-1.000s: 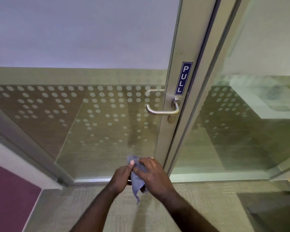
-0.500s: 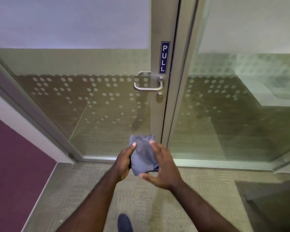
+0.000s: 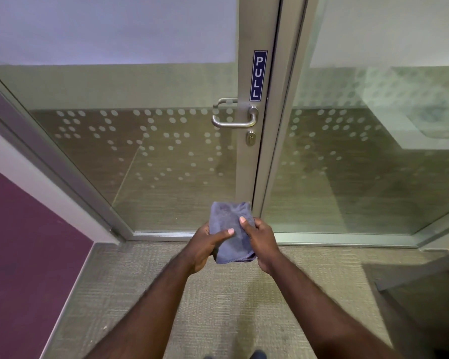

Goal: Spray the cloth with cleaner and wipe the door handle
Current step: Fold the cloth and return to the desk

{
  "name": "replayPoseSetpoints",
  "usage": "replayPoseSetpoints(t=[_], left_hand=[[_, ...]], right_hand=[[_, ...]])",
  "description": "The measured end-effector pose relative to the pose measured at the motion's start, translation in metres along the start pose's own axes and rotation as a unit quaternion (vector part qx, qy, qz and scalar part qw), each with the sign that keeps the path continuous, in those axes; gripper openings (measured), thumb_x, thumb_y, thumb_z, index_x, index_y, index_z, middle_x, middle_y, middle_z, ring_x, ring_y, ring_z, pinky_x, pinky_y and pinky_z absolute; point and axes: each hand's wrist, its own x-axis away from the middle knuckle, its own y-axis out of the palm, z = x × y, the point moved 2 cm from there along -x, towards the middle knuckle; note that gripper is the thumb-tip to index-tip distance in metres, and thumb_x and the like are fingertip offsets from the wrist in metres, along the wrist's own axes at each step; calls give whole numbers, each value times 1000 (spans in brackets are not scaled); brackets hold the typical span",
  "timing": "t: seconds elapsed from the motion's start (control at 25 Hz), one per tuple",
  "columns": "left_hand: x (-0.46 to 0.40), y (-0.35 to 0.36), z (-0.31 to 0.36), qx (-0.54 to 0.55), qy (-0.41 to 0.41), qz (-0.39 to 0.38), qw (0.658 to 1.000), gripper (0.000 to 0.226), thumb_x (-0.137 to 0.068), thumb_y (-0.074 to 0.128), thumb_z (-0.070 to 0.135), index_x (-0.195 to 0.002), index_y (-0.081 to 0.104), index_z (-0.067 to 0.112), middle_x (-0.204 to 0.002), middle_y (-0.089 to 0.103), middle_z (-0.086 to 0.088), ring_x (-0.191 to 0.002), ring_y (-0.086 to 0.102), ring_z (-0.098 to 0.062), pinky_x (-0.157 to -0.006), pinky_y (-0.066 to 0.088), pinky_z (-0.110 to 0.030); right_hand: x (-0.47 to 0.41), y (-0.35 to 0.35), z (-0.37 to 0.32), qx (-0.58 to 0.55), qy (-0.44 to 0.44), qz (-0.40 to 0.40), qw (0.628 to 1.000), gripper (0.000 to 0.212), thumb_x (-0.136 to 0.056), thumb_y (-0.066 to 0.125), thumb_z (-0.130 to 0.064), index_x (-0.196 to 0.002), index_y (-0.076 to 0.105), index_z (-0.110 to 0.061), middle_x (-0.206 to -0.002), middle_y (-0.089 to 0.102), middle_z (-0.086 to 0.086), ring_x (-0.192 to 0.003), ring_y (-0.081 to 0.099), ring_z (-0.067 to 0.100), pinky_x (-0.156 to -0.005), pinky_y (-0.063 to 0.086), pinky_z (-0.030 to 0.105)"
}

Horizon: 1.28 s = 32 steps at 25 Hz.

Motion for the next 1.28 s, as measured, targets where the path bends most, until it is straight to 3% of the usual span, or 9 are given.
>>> replayPoseSetpoints(t=[0.2,0.36,0.48,0.6,0.72,0.8,0.96,1.08,1.28], left_hand=[[8,-22,-21,12,-34,-44,998,69,-73,76,-9,-132,50,17,-124,68,-7,-114,65,-27,-97,52,-50],[13,-26,-29,2,-36,-103,994,64,-77,77,-2,-133,50,14,-126,67,-9,-117,64,-27,-99,51,-47],[12,-12,-27,-37,9,-82,996,36,-93,64,16,-128,55,15,-121,70,-7,-111,67,-24,-94,55,-40],[9,9,-25,-121,85,-34,988,28,-96,60,20,-124,57,17,-116,72,-2,-104,69,-18,-91,56,-38],[9,30,-19,-243,163,37,955,25,-95,61,23,-120,58,19,-104,70,11,-95,68,-5,-79,54,-19],[9,47,-15,-282,216,61,933,25,-96,59,28,-120,58,22,-102,70,13,-95,68,-5,-77,55,-23],[5,88,-8,-277,273,64,919,21,-96,58,27,-117,57,31,-101,70,16,-93,67,1,-79,55,-26],[-5,135,-4,-257,290,64,920,24,-96,59,27,-120,59,23,-101,70,15,-94,67,1,-81,56,-28],[-26,241,-8,-251,312,43,915,46,-97,57,29,-141,46,23,-114,69,9,-104,66,-5,-85,55,-25]], right_hand=[[8,14,30,115,-48,91,988,30,-93,58,-46,-106,67,-19,-99,74,0,-92,70,16,-85,57,45],[18,10,44,143,-18,133,981,44,-90,57,-56,-92,72,-15,-87,76,3,-83,72,19,-78,59,44],[32,5,42,148,-76,186,968,30,-94,58,-45,-102,69,-18,-94,74,-2,-86,69,11,-76,56,33],[48,-5,34,157,-103,203,961,25,-95,57,-40,-109,63,-21,-96,69,-9,-86,64,0,-74,51,24],[57,-18,21,179,-136,226,948,22,-95,59,-33,-107,63,-14,-87,67,-9,-77,62,-5,-65,47,11],[60,-27,11,168,-159,239,943,15,-95,61,-27,-100,64,-14,-82,67,-11,-71,62,-11,-60,44,6],[67,-52,-9,115,-224,271,929,10,-95,61,-19,-104,66,-20,-89,70,-11,-83,65,-7,-69,49,10],[71,-89,-25,97,-260,294,915,16,-95,60,-18,-110,65,-19,-95,71,-5,-89,66,1,-73,49,12],[78,-184,-49,93,-291,336,891,36,-94,54,-33,-122,64,-14,-103,73,-2,-94,67,5,-76,50,18]])
